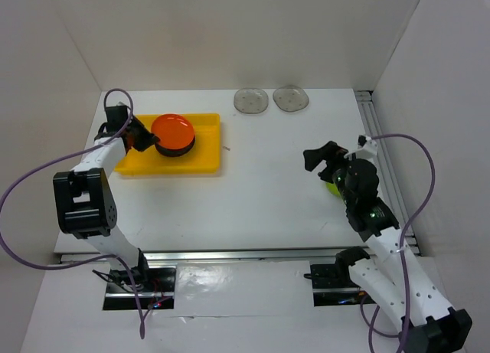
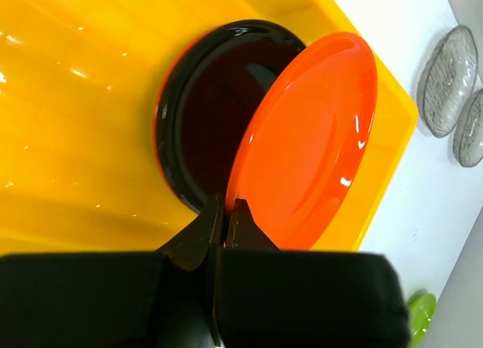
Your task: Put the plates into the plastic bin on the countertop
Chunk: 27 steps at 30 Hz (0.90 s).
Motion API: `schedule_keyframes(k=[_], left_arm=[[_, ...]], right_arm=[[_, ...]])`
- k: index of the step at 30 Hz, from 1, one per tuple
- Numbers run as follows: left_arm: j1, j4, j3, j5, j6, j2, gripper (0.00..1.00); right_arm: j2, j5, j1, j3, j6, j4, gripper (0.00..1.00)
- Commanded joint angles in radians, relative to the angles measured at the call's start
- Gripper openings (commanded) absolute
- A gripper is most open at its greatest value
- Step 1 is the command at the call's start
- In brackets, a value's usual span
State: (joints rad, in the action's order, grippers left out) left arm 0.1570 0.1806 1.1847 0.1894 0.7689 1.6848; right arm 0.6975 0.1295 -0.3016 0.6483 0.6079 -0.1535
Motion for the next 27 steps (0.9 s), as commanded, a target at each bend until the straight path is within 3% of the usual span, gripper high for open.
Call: schedule_keyframes(k=[1, 3, 5, 8, 12, 14, 20, 27], left_arm=[[0.010, -0.086, 0.006, 0.028, 0.032, -0.027, 0.00], [0.021, -0.086, -0.003, 0.016, 0.044, 0.002, 0.00], [0.039, -0.098, -0.020, 0.025, 0.058, 0.003, 0.35], [0.039, -0.096, -0.022, 0.016, 0.070, 0.003, 0.68], [0.039, -0.096, -0.022, 0.016, 0.070, 0.003, 0.78], [0.039, -0.096, -0.036, 0.031, 0.079, -0.007, 0.78], [0.039, -0.099, -0.065, 0.050, 0.092, -0.092, 0.84], [0.030, 0.012, -0.016, 0.071, 0.061, -0.185, 0.99]], right_arm=[[-0.033, 0.139, 0.027, -0.100, 0.102, -0.208, 1.00], [-0.075, 0.160, 0.027, -0.197, 0.212, -0.208, 1.00], [-0.148, 0.254, 0.027, -0.266, 0.294, -0.259, 1.00], [-0.202, 0.347, 0.036, -0.292, 0.395, -0.310, 1.00], [-0.205, 0.415, 0.036, -0.305, 0.522, -0.405, 1.00], [-0.168, 0.441, 0.045, -0.296, 0.579, -0.445, 1.00], [0.017, 0.461, 0.094, -0.320, 0.621, -0.312, 1.00], [0.250, 0.351, 0.271, -0.342, 0.474, 0.001, 0.96]])
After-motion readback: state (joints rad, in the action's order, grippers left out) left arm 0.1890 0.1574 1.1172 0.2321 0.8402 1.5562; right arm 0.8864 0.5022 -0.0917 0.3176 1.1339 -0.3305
